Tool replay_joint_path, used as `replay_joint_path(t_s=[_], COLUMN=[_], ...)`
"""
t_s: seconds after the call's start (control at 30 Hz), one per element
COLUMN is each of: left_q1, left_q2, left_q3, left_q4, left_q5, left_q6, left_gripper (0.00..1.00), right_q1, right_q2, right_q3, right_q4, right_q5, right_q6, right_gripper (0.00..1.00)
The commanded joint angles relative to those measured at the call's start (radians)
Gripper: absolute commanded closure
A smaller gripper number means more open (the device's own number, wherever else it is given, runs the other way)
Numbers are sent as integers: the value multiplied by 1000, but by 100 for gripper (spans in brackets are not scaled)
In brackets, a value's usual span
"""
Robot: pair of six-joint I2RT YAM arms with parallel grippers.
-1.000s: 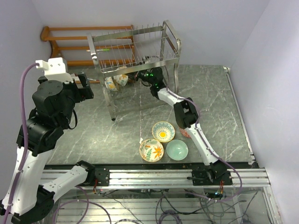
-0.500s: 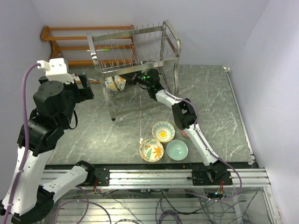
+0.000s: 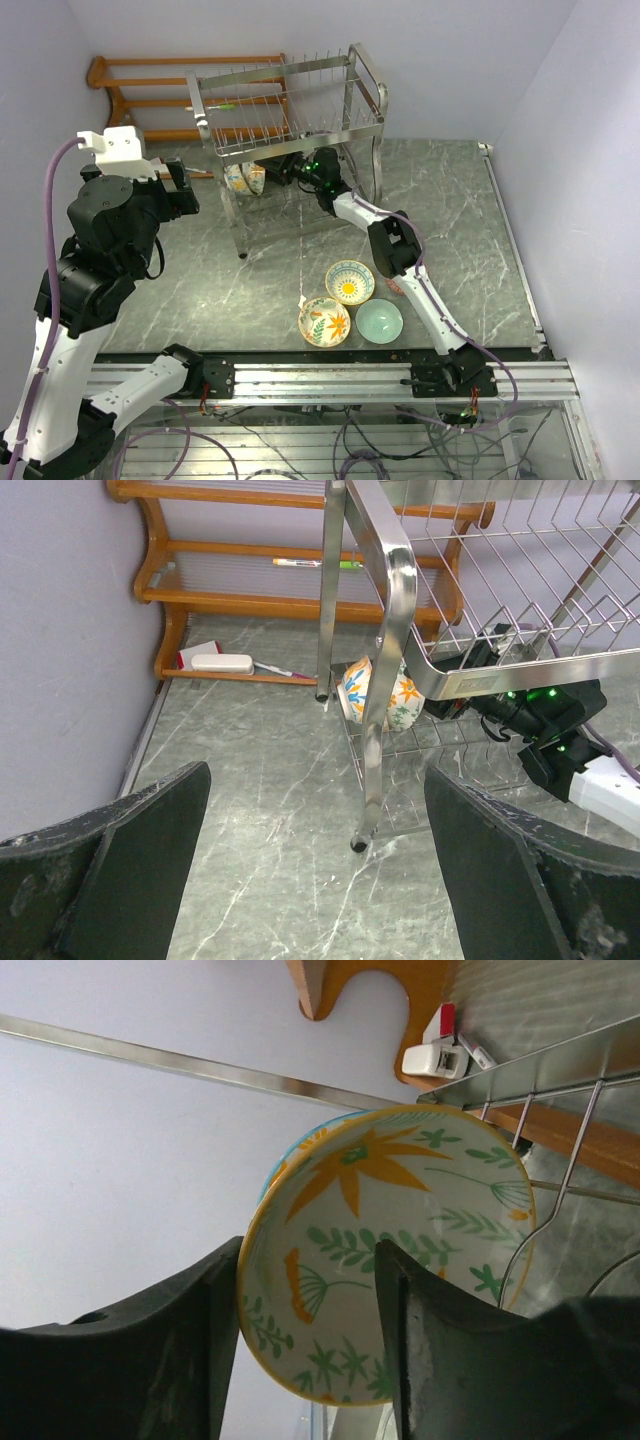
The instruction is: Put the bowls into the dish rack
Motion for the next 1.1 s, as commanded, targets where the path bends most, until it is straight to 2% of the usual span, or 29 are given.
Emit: replay_joint_path(t_s=[0.0,0.2,0.53,1.07], left_q1=[7,7,7,7], left_q2=[1,4,-2,-20], left_q3=[-3,2,8,25], left_q4=[44,48,48,32], left_q5=[10,19,29,65], left_q6=[18,27,28,12], left_gripper=[1,1,1,1], right_q1=[-2,-5,-2,62], right_q2=[-69,-74,-177,-520], right_q3=[-5,20,-106,-692], right_q4=[12,18,63,333], right_q5=[-7,-22,-21,-7], right_q6=[-57,-58,-69,-19], right_gripper=[45,42,39,39])
